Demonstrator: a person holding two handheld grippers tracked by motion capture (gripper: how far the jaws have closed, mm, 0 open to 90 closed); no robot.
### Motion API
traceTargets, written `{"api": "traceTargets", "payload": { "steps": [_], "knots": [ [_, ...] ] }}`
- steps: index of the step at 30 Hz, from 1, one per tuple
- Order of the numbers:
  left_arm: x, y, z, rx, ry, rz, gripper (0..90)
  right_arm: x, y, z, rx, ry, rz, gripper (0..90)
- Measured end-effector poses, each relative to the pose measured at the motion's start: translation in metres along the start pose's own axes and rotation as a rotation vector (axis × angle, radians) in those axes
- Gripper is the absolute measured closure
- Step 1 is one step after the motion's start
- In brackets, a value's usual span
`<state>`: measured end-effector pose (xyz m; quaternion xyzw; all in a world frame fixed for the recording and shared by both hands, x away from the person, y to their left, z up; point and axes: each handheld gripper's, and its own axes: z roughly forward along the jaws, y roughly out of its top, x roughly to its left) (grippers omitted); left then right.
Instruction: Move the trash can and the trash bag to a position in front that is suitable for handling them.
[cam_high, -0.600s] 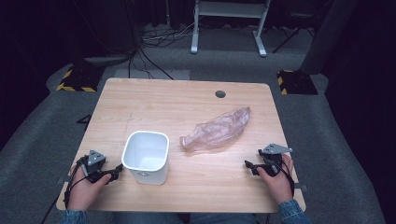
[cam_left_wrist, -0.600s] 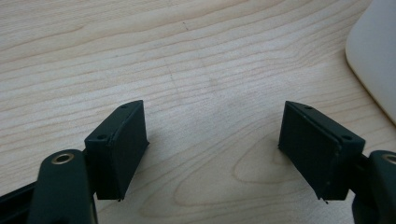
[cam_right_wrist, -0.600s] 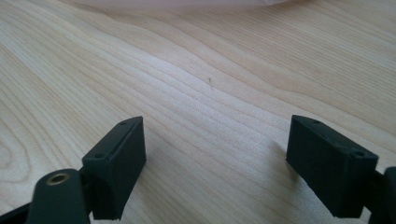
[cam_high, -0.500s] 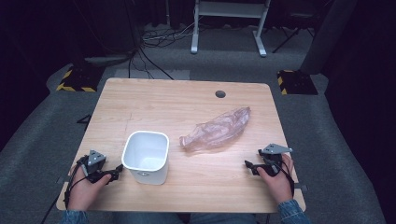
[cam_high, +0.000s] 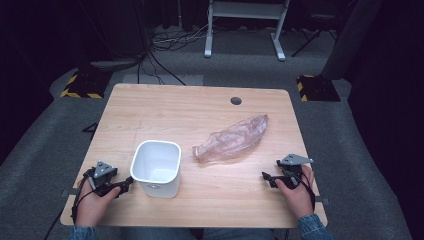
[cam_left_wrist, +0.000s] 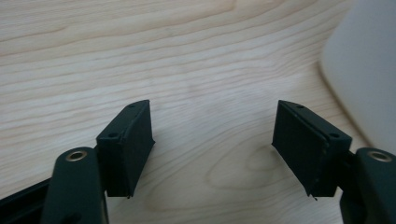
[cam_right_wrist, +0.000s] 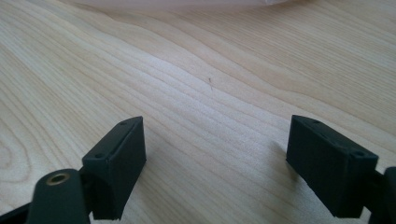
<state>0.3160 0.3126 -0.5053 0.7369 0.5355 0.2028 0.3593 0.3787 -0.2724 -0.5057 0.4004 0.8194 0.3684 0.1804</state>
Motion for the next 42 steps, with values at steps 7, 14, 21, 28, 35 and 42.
{"api": "traceTargets", "payload": {
  "steps": [7,14,21,28,35,42],
  "knots": [
    [-0.03,0.009,0.011,-0.004,-0.09,0.089,33.2,0.0,0.0,0.0,0.0,0.0,0.0,19.8],
    [-0.062,0.017,0.023,0.028,-0.146,0.158,30.8,0.0,0.0,0.0,0.0,0.0,0.0,19.8],
    [-0.086,0.026,0.039,0.024,-0.18,0.206,30.5,0.0,0.0,0.0,0.0,0.001,0.0,19.8],
    [-0.106,0.037,0.053,0.025,-0.201,0.256,31.2,0.0,0.0,0.0,-0.001,0.001,0.0,19.8],
    [-0.124,0.039,0.053,0.079,-0.234,0.301,31.7,0.0,0.0,0.0,-0.001,0.001,0.0,19.8],
    [-0.143,0.04,0.046,0.15,-0.306,0.361,32.9,-0.001,0.001,0.0,0.003,0.007,-0.002,19.8]
  ]
}}
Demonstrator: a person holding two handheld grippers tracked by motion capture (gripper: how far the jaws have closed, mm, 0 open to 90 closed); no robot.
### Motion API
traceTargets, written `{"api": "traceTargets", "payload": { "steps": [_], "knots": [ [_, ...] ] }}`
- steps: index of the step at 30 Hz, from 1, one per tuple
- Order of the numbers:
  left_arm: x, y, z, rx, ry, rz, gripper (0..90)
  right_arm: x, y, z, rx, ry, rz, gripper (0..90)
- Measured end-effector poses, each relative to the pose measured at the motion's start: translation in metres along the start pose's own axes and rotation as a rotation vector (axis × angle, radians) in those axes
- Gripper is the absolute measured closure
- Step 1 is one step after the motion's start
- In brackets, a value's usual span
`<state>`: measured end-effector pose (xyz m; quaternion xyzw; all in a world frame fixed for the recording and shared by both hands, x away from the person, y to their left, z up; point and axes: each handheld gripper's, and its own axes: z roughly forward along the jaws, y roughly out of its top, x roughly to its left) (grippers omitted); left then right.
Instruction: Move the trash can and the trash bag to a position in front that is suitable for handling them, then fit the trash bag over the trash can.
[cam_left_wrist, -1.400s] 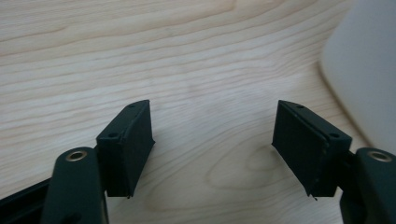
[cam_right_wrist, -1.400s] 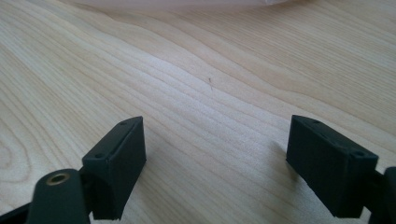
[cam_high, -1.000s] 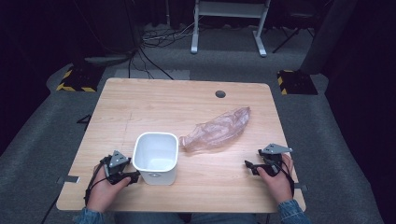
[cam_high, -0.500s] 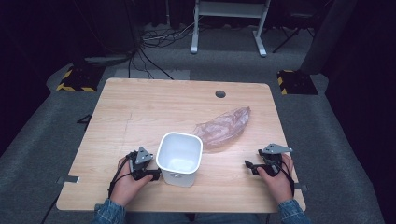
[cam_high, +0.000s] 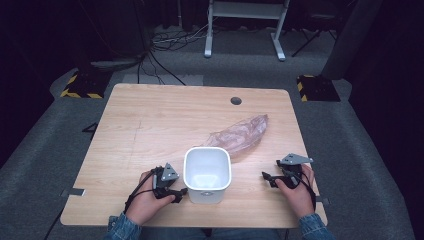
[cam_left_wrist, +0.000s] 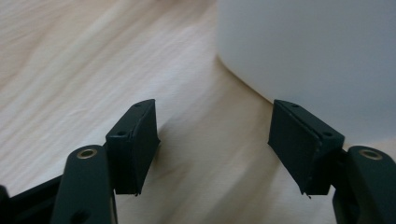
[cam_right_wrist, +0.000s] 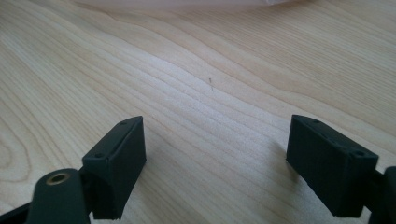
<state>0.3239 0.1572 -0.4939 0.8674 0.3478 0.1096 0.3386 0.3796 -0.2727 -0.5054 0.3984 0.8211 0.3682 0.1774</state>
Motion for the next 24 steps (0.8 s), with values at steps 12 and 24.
{"api": "traceTargets", "payload": {
  "steps": [12,24],
  "knots": [
    [0.028,-0.015,-0.026,-0.061,0.115,-0.093,28.4,0.004,0.034,0.005,0.017,0.105,-0.169,19.4],
    [0.049,-0.041,-0.044,-0.089,0.176,-0.189,28.1,0.017,0.098,0.036,0.041,0.196,-0.346,17.3]
  ]
}}
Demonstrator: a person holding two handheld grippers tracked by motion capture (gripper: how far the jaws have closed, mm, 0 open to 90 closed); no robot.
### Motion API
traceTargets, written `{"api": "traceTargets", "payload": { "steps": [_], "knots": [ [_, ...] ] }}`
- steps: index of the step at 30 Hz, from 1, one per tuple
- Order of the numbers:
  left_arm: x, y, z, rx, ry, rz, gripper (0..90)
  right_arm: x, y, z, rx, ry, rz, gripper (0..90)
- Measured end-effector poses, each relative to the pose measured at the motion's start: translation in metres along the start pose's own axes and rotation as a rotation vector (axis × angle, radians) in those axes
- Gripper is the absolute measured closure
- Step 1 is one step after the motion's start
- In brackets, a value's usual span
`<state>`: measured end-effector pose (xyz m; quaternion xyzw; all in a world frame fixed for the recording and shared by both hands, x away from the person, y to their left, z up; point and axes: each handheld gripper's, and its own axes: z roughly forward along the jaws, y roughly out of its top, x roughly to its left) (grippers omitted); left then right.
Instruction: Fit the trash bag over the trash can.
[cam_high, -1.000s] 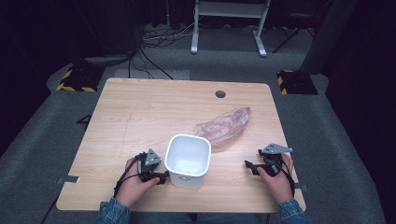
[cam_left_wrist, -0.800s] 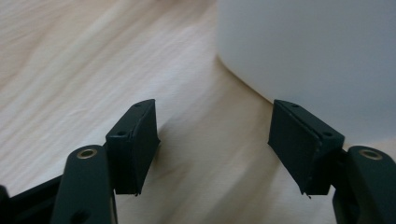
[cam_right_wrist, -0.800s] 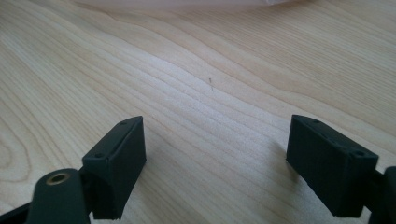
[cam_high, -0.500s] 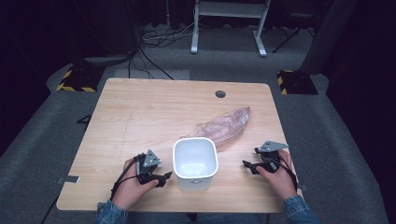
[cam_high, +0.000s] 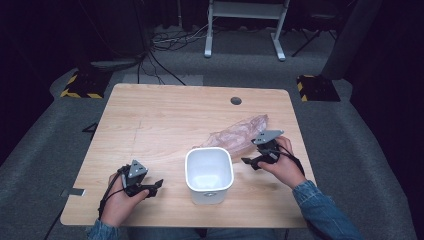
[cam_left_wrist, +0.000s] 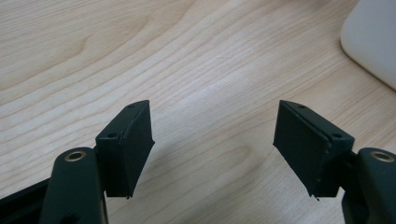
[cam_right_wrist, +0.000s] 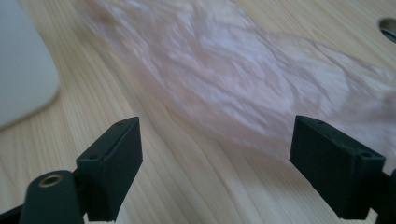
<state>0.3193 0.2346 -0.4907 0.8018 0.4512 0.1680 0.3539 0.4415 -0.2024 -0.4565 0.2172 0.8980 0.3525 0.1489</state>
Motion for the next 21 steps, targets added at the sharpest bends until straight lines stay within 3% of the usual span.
{"api": "traceTargets", "payload": {
  "steps": [5,6,8,11,13,16,18,21],
  "knots": [
    [0.003,-0.003,-0.003,-0.005,0.009,-0.009,28.1,-0.003,0.016,0.016,-0.008,0.035,-0.036,17.3],
    [0.004,-0.005,-0.004,-0.006,0.006,-0.015,28.0,-0.004,0.021,0.028,0.015,0.068,-0.062,17.0],
    [0.005,-0.006,-0.004,-0.004,0.007,-0.017,28.1,-0.004,0.023,0.038,0.045,0.08,-0.094,17.0],
    [0.006,-0.007,-0.003,-0.004,0.006,-0.012,28.2,-0.004,0.024,0.048,0.072,0.097,-0.116,17.6],
    [0.006,-0.006,-0.004,-0.002,0.002,-0.015,28.3,-0.005,0.022,0.058,0.107,0.123,-0.113,23.3],
    [0.007,-0.006,-0.003,-0.004,0.002,-0.011,28.3,-0.009,0.021,0.063,0.109,0.154,-0.057,40.9],
    [0.007,-0.006,-0.002,-0.007,0.004,-0.011,28.3,-0.011,0.022,0.063,0.109,0.172,-0.022,66.1],
    [0.006,-0.005,-0.001,-0.004,-0.004,-0.008,28.3,-0.01,0.024,0.061,0.129,0.165,-0.002,88.1]
  ]
}}
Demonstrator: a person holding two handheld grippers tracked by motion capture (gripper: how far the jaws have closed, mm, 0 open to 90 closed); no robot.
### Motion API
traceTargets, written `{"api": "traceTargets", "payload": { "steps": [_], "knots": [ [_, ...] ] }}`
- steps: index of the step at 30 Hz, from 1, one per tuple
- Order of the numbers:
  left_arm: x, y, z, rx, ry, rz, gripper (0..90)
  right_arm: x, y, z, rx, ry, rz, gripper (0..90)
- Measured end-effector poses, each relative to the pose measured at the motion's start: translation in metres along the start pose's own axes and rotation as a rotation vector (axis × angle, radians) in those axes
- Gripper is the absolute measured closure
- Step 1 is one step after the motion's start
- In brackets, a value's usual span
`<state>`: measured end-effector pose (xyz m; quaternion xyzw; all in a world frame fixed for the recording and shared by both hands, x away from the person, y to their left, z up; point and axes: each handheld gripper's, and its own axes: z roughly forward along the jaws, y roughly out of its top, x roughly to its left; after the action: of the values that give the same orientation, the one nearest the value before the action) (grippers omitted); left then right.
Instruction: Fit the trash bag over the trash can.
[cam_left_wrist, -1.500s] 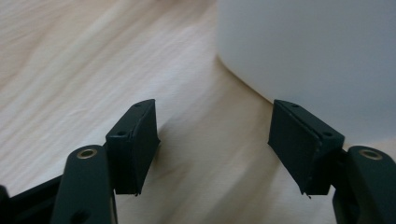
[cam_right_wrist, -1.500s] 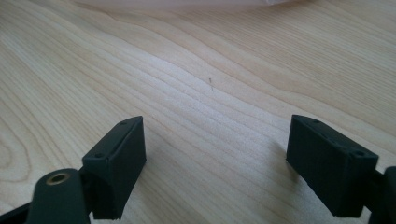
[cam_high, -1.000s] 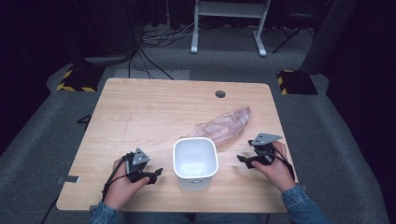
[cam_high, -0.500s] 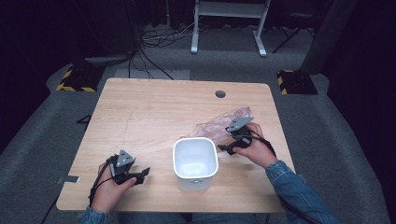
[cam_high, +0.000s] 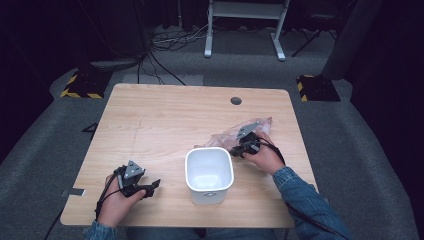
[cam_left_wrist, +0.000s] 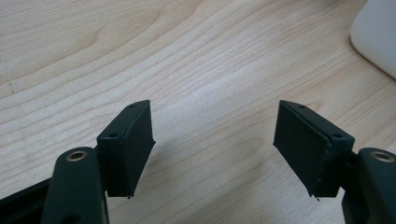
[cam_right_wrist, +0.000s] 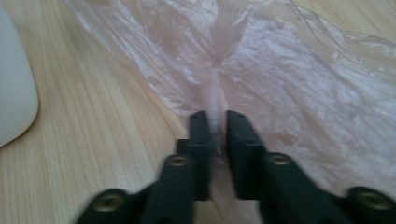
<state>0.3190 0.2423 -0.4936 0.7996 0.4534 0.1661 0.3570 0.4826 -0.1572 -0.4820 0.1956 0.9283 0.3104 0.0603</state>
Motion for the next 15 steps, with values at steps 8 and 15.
{"api": "traceTargets", "payload": {
  "steps": [8,15],
  "knots": [
    [0.0,0.002,0.001,-0.013,0.003,0.002,28.5,0.002,0.008,-0.022,-0.116,-0.039,0.081,90.0],
    [0.0,0.004,0.001,-0.018,0.004,0.007,28.5,0.005,0.024,-0.059,-0.239,-0.031,0.138,90.0]
  ]
}}
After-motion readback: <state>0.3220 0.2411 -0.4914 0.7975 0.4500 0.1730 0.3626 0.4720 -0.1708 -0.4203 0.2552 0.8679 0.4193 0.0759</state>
